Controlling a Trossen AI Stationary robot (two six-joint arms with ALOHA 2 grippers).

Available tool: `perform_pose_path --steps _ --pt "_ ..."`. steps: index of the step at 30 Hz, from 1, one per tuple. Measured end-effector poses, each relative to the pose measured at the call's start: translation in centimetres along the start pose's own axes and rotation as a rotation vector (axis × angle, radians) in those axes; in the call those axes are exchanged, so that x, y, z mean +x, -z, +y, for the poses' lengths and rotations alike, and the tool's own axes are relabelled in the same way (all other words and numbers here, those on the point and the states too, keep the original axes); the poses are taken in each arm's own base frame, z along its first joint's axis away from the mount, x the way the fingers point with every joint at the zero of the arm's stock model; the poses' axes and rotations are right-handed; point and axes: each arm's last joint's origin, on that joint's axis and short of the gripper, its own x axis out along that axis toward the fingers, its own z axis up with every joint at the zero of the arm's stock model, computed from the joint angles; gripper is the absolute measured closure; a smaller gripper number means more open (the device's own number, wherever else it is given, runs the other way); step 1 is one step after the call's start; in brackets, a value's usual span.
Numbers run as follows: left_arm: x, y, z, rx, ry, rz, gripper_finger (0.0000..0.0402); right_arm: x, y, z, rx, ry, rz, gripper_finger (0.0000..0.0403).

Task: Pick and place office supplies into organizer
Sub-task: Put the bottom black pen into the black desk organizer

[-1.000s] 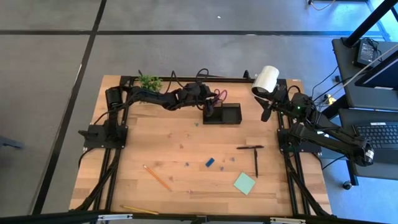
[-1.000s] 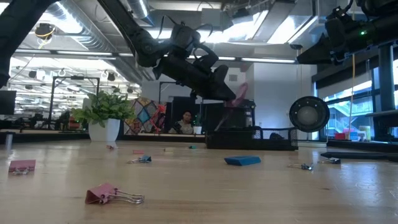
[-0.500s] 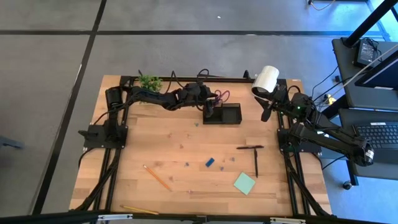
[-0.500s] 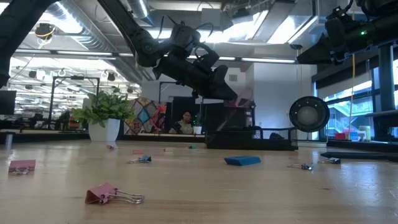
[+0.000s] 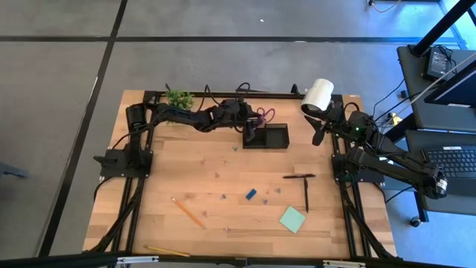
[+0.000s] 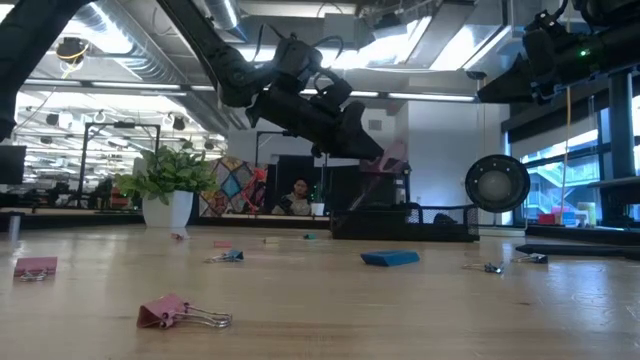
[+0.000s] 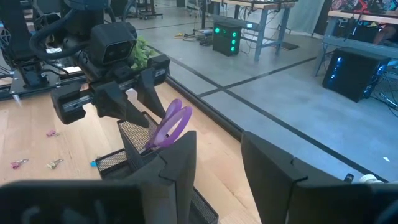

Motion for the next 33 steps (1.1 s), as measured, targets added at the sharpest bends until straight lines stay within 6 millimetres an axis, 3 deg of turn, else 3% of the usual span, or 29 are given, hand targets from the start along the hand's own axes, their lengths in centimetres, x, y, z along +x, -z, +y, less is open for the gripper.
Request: perform_pose_path --steps 7,14,19,26,30,33 --pt "-0.6 -1.0 -1.5 -0.002 0.068 -0.01 0.0225 0.0 0.0 0.0 0.0 0.0 0.001 0.027" --pt "-2.9 -4.9 -4.9 0.097 0.199 -0.051 0.0218 0.0 0.2 0.0 0.009 0.0 0.02 0.027" --pt "-4.3 -6.7 -6.9 0.067 0.258 0.013 0.0224 0.0 0.3 0.0 0.043 -0.001 0.034 0.027" --pt "-4.8 -6.1 -8.8 0.123 0.247 0.118 0.0228 0.2 0.5 0.5 0.207 -0.168 0.081 0.027" --pt "-5.1 -5.5 -8.9 0.131 0.247 0.192 0.0229 0.9 0.7 1.1 0.267 -0.23 0.27 0.027" --pt "-5.8 -5.8 -8.9 0.129 0.268 0.218 0.0228 1.4 -0.6 1.7 0.254 -0.252 0.403 0.027"
